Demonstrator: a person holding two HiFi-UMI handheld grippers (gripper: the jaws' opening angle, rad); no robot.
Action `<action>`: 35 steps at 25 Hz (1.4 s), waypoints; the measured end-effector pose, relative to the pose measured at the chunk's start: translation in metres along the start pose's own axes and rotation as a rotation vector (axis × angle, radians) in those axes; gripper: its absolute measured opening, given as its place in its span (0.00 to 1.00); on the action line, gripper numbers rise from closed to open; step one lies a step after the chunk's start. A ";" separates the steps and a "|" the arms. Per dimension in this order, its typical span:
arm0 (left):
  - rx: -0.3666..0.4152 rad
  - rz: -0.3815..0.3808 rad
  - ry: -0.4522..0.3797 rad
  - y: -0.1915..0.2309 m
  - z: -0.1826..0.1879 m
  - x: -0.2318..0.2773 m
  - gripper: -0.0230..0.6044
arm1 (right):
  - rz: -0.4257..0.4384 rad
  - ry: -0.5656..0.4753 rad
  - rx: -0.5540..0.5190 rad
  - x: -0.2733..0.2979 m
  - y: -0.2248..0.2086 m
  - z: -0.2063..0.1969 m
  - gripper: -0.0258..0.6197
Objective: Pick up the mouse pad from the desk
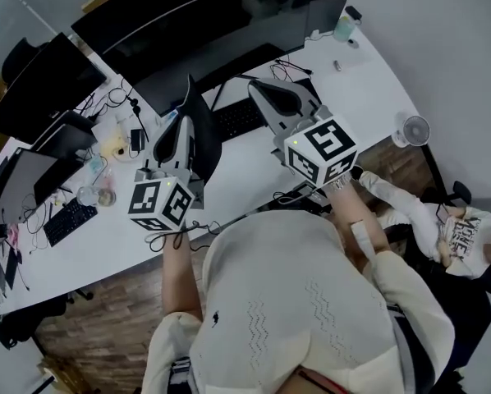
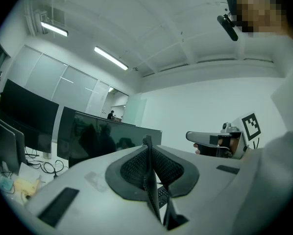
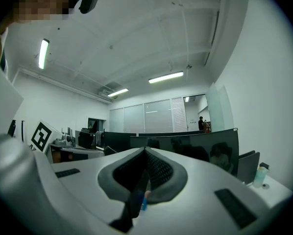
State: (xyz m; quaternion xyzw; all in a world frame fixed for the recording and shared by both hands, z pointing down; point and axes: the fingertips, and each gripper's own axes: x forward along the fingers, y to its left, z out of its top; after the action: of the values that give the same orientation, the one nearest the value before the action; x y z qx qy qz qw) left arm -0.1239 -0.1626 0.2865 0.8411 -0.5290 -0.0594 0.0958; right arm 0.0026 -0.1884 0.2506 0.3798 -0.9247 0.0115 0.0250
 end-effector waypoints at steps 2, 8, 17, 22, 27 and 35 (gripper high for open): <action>0.003 -0.001 -0.003 -0.001 0.001 -0.001 0.09 | 0.002 0.000 -0.002 0.000 0.000 0.001 0.04; 0.003 -0.008 0.005 -0.006 -0.004 -0.003 0.09 | 0.004 0.003 -0.005 -0.001 0.002 0.000 0.04; 0.003 -0.001 0.006 -0.006 -0.006 -0.009 0.09 | 0.016 0.009 -0.006 -0.001 0.009 -0.003 0.04; -0.001 0.008 0.005 -0.004 -0.006 -0.012 0.09 | 0.023 0.018 -0.016 0.001 0.012 -0.003 0.04; -0.005 0.015 0.003 -0.002 -0.005 -0.015 0.09 | 0.026 0.016 -0.023 0.000 0.014 0.000 0.04; -0.003 -0.002 -0.003 -0.008 -0.005 -0.012 0.09 | 0.023 0.017 -0.025 -0.004 0.013 -0.003 0.04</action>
State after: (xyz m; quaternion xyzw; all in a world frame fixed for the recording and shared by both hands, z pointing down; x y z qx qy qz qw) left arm -0.1209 -0.1478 0.2894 0.8415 -0.5281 -0.0617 0.0961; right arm -0.0039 -0.1763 0.2537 0.3685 -0.9289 0.0035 0.0375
